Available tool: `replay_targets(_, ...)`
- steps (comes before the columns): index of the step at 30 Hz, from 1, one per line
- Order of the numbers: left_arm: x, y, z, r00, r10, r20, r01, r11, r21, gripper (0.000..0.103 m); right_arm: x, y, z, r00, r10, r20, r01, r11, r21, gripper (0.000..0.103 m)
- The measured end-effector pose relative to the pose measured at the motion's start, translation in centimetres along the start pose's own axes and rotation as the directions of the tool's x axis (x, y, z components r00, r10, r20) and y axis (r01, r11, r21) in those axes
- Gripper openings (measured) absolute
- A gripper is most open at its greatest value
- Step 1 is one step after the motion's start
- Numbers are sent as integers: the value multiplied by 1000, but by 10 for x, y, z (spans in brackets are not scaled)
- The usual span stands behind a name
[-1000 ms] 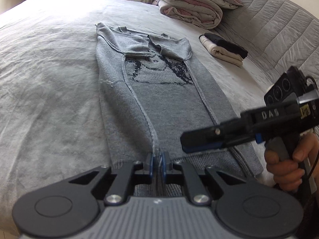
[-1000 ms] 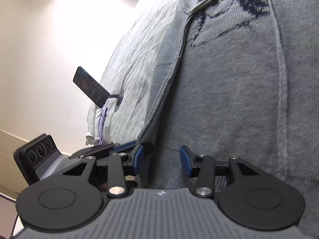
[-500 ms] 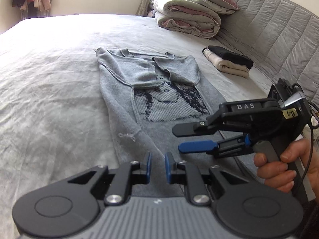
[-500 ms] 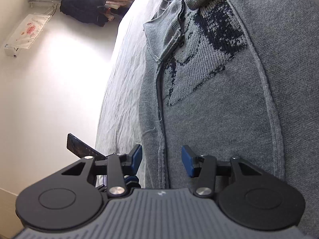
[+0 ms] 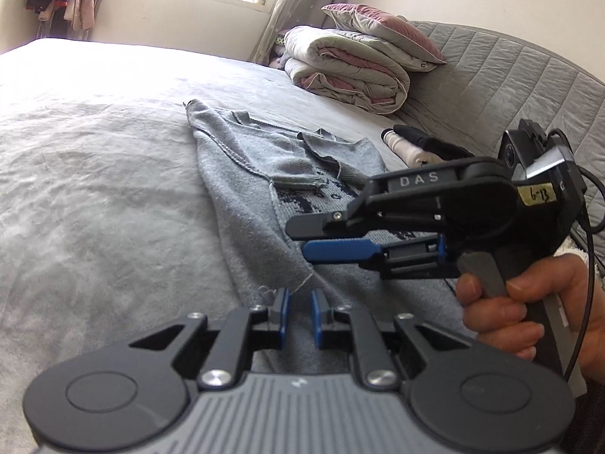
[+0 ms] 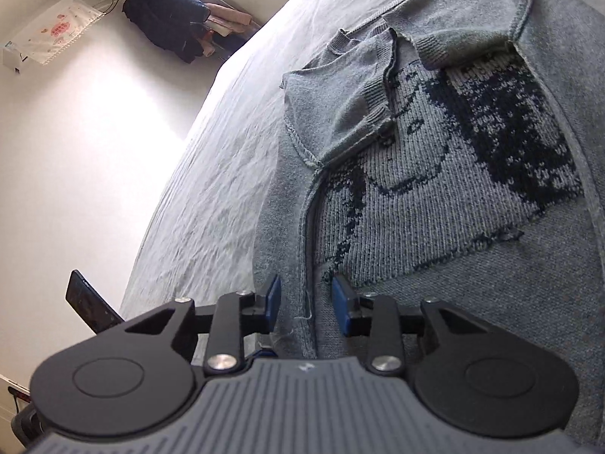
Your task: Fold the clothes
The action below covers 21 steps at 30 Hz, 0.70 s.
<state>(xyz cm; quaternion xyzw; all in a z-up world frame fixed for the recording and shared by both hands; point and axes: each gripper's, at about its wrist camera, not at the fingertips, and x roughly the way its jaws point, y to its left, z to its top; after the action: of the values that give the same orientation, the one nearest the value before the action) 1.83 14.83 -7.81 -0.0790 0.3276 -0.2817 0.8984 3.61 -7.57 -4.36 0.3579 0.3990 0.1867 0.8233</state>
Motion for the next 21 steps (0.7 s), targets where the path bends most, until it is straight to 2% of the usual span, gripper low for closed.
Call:
replay_targets(2, -1, 4, -3, 1000, -20, 7, 20, 1000, -11, 13, 6, 7, -3, 999, -29, 24, 30, 998, -55, 23)
replay_targets(3, -1, 6, -3, 1000, -28, 7, 28, 999, -20, 13, 9, 11, -5, 998, -46, 37, 49, 995, -86, 9)
replay_targets(4, -1, 7, -2, 999, -32, 6, 32, 999, -29, 13, 10, 15, -7, 996, -68, 55, 74, 990, -119, 4)
replay_targets(7, -2, 7, 0, 999, -37, 5, 37, 999, -40, 13, 4, 31, -15, 980, -120, 161, 149, 972, -183, 4)
replay_targets(9, -2, 6, 2, 999, -38, 9, 38, 999, -34, 13, -4, 36, -21, 970, -143, 196, 186, 958, -218, 4)
replay_targets(11, -3, 7, 4, 999, -42, 18, 42, 998, -43, 13, -5, 26, -19, 971, -170, 166, 205, 952, -227, 8)
replay_targets(13, -6, 9, 6, 998, -51, 40, 54, 997, -61, 13, -3, 15, -15, 973, -182, 144, 209, 956, -204, 16)
replay_targets(15, -9, 11, 8, 996, -63, 65, 67, 995, -71, 13, -5, 10, -11, 976, -166, 141, 188, 969, -161, 16)
replay_targets(17, -8, 10, 10, 995, -70, 76, 76, 994, -79, 13, -10, 10, -1, 975, -155, 158, 171, 981, -94, 29)
replay_targets(18, -7, 9, 10, 994, -74, 78, 80, 993, -81, 13, -12, 8, 3, 972, -152, 178, 166, 984, -66, 46)
replay_targets(19, -6, 9, 11, 994, -77, 78, 83, 993, -82, 13, -14, 7, 8, 968, -155, 199, 168, 985, -46, 50)
replay_targets(21, -1, 6, 11, 995, -81, 66, 86, 994, -73, 13, -16, 5, 18, 954, -180, 240, 191, 981, -23, 50)
